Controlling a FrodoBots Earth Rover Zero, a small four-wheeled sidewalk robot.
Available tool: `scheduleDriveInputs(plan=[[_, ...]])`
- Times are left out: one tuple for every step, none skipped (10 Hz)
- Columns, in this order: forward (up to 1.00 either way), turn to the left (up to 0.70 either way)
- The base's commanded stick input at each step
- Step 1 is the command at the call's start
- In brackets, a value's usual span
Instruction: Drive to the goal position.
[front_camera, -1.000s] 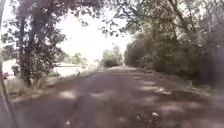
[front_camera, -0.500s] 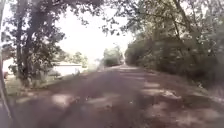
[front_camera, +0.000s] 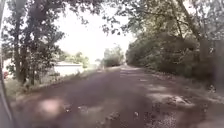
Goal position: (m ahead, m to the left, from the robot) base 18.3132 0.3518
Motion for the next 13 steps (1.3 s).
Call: scheduleDriveInputs(plan=[[0.7, 0.0], [0.7, -0.02], [0.7, -0.03], [0.7, -0.04], [0.7, -0.05], [0.7, -0.06], [0.7, -0.07], [0.7, -0.08], [0.7, -0.08], [0.7, 0.0], [0.7, 0.0], [0.7, 0.0], [0.7, 0.0]])
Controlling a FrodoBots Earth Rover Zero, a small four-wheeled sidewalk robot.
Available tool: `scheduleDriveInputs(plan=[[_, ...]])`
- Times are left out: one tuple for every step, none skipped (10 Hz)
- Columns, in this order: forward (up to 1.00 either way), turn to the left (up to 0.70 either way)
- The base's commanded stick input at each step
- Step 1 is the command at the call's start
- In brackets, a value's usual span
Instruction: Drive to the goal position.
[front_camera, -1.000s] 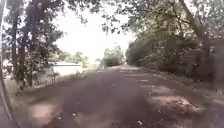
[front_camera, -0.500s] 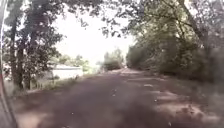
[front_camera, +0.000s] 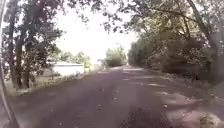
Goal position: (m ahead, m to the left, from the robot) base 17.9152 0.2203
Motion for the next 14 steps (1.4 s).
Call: scheduleDriveInputs(plan=[[0.7, 0.0], [0.7, 0.0], [0.7, 0.0], [0.7, 0.0], [0.7, 0.0], [0.7, 0.0], [0.7, 0.0], [0.7, -0.01], [0.7, -0.07], [0.7, -0.13], [0.7, -0.1], [0.7, -0.05], [0.7, -0.01], [0.7, 0.0]])
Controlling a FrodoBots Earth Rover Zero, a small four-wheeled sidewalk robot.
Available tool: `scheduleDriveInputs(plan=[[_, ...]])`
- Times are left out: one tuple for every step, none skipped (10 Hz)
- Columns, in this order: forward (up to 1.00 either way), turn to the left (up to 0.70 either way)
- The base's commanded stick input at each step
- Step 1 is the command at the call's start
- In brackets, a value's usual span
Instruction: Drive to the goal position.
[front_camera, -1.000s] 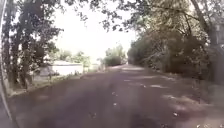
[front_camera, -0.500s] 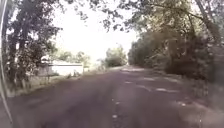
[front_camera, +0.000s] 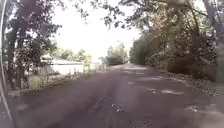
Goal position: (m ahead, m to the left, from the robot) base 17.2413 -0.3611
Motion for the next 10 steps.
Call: scheduleDriveInputs(plan=[[0.7, 0.0], [0.7, 0.0], [0.7, 0.0], [0.7, 0.0], [0.7, -0.01], [0.7, -0.06], [0.7, -0.08], [0.7, -0.08], [0.7, -0.06], [0.7, -0.04]])
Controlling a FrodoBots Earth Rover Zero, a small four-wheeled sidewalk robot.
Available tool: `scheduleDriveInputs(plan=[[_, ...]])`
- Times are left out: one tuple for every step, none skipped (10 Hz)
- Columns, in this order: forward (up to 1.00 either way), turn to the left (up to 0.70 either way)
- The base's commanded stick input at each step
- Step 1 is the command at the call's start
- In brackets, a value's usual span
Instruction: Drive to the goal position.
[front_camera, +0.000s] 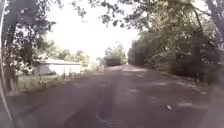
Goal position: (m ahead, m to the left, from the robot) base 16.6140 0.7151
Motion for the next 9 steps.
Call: scheduleDriveInputs(plan=[[0.7, -0.05], [0.7, -0.08], [0.7, -0.11], [0.7, -0.12], [0.7, -0.14], [0.7, -0.14], [0.7, -0.14], [0.7, -0.14], [0.7, -0.13]])
